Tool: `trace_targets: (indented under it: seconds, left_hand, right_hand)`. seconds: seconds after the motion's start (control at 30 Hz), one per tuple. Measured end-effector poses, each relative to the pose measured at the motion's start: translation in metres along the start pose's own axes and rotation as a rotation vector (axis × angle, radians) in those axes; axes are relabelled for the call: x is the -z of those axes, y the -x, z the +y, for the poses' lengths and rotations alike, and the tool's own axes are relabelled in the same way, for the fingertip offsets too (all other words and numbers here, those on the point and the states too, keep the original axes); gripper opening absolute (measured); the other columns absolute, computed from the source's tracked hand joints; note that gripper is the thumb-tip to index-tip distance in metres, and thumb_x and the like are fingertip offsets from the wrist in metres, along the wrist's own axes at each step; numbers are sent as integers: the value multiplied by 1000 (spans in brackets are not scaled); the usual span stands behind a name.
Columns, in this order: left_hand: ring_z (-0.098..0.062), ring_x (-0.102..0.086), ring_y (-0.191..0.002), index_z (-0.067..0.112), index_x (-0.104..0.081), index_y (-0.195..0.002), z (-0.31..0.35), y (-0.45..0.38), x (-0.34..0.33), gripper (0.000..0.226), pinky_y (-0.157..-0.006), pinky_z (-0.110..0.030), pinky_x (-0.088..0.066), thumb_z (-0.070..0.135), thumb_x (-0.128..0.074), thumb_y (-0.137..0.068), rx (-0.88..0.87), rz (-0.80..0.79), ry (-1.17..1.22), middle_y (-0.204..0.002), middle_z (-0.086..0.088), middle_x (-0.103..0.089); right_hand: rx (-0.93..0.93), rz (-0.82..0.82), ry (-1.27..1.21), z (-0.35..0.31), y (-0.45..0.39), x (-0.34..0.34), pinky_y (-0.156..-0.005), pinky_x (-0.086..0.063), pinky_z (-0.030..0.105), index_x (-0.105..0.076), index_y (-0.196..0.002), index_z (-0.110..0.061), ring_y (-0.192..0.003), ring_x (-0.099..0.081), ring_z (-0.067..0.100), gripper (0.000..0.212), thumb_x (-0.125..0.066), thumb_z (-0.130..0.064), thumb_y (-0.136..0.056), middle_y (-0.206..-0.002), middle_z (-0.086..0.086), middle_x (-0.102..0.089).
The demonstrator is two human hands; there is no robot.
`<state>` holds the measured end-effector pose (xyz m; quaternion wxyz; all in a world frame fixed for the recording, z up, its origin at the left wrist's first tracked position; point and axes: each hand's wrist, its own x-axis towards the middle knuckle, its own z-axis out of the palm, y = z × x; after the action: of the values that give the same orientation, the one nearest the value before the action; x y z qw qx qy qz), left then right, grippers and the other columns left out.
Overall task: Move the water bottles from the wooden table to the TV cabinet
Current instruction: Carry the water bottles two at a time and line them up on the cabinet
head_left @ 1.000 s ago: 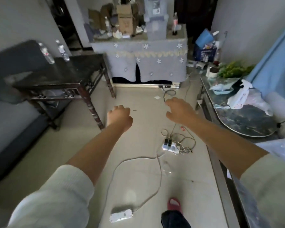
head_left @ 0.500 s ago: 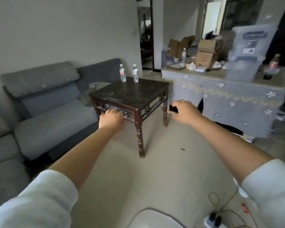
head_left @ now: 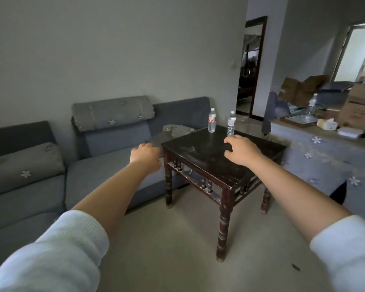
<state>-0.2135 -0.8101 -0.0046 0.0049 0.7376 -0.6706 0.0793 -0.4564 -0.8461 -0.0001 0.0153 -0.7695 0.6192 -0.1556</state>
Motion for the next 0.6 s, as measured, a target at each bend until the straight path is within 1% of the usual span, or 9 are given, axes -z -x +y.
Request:
trace_targets:
  seconds: [0.13,0.2,0.37,0.53,0.6]
  left_hand:
    - [-28,-39,-131,15,-50,-132,-24,-89,-1,39,-105,-40,-37,21,-43,-94,32,-2,6,-137,-9,-47]
    - [-28,-39,-132,15,-49,-133,-28,-126,-5,39,-104,-40,-39,21,-42,-95,36,-28,17,-138,-10,-46]
    - [-28,-40,-131,13,-47,-134,-24,-222,-26,40,-102,-40,-42,23,-43,-96,1,-62,-6,-137,-11,-46]
    - [-30,-42,-129,11,-49,-133,-8,-320,-45,40,-100,-41,-43,24,-45,-95,-24,-64,-51,-136,-13,-46]
    - [-30,-43,-128,11,-50,-132,0,-362,-49,39,-100,-41,-43,23,-45,-95,-21,-69,-63,-135,-13,-47]
  right_hand:
    - [2,18,-28,-7,-87,-10,-99,-46,43,-45,-135,-14,-121,-52,27,44,-50,-22,-92,-138,8,-49]
    - [-10,-13,-26,-2,-121,-18,-99,-47,43,-46,-134,-14,-121,-52,27,43,-51,-22,-92,-137,8,-49]
    - [-83,-58,-43,29,-217,-41,-98,-45,37,-48,-133,-11,-121,-51,28,43,-53,-21,-91,-135,10,-50]
    - [-128,-10,-56,67,-319,-59,-83,-41,29,-51,-130,-10,-117,-53,29,41,-54,-18,-90,-133,14,-53]
    - [-131,-14,-66,83,-360,-64,-86,-42,30,-52,-129,-10,-119,-53,30,40,-53,-17,-90,-133,14,-54]
